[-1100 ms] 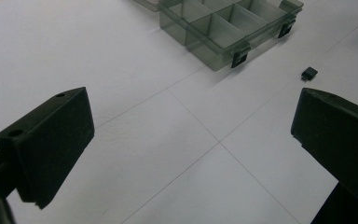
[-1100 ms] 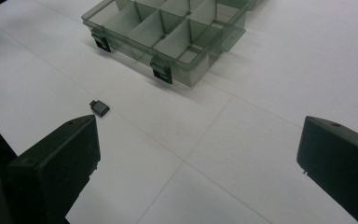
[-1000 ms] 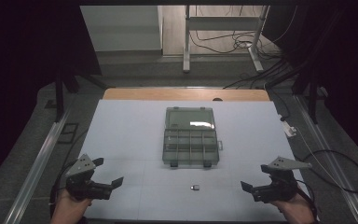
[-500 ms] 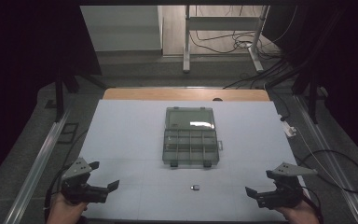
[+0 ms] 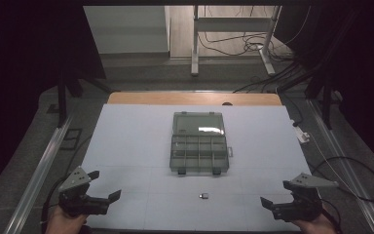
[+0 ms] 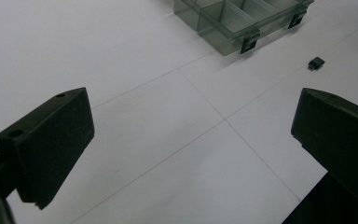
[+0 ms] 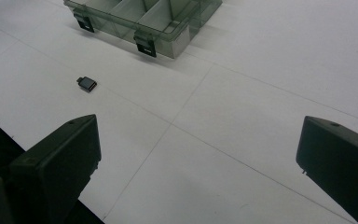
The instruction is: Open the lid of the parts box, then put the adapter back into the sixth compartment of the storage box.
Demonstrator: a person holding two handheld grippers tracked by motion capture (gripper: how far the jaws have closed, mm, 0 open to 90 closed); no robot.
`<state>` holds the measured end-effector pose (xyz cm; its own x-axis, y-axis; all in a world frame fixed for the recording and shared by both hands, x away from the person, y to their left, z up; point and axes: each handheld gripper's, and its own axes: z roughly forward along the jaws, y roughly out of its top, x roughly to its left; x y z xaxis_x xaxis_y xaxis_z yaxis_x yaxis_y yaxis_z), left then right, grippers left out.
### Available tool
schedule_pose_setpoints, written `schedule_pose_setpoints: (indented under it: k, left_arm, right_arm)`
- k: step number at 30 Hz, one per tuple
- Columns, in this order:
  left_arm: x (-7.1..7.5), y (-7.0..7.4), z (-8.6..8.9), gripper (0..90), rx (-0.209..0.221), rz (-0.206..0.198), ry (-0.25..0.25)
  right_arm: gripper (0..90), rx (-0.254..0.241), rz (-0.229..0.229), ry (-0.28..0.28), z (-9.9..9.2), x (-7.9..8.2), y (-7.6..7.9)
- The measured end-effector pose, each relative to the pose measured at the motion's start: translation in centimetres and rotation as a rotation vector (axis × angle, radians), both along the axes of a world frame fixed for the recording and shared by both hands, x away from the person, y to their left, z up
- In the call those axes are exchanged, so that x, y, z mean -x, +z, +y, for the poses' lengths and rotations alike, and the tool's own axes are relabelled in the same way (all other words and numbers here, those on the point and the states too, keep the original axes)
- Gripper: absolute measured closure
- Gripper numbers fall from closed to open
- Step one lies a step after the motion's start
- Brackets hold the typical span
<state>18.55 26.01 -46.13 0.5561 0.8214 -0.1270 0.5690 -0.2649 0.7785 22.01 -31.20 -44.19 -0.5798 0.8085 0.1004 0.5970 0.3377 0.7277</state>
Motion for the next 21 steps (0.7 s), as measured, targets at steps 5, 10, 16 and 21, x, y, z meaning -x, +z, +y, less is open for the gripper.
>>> schedule_pose_setpoints:
  k: [5, 10, 16, 21]
  left_arm:
    - [-0.2, -0.1, -0.1, 0.0, -0.014, 0.011, -0.005]
    - [-0.2, -0.1, -0.1, 0.0, -0.013, 0.012, -0.006]
    - [0.0, 0.0, -0.2, 0.0, -0.016, 0.013, -0.009]
    - [0.0, 0.0, -0.4, 0.0, -0.034, 0.01, -0.019]
  right_arm:
    - [0.0, 0.006, 0.009, 0.012, 0.2, -0.1, 0.0]
    - [0.0, 0.0, 0.011, 0.031, 0.6, -0.2, 0.2]
    - [0.0, 0.019, 0.015, 0.072, 1.8, -0.7, -0.1]
    - [0.0, 0.041, 0.003, 0.091, 2.4, -1.1, -0.4]
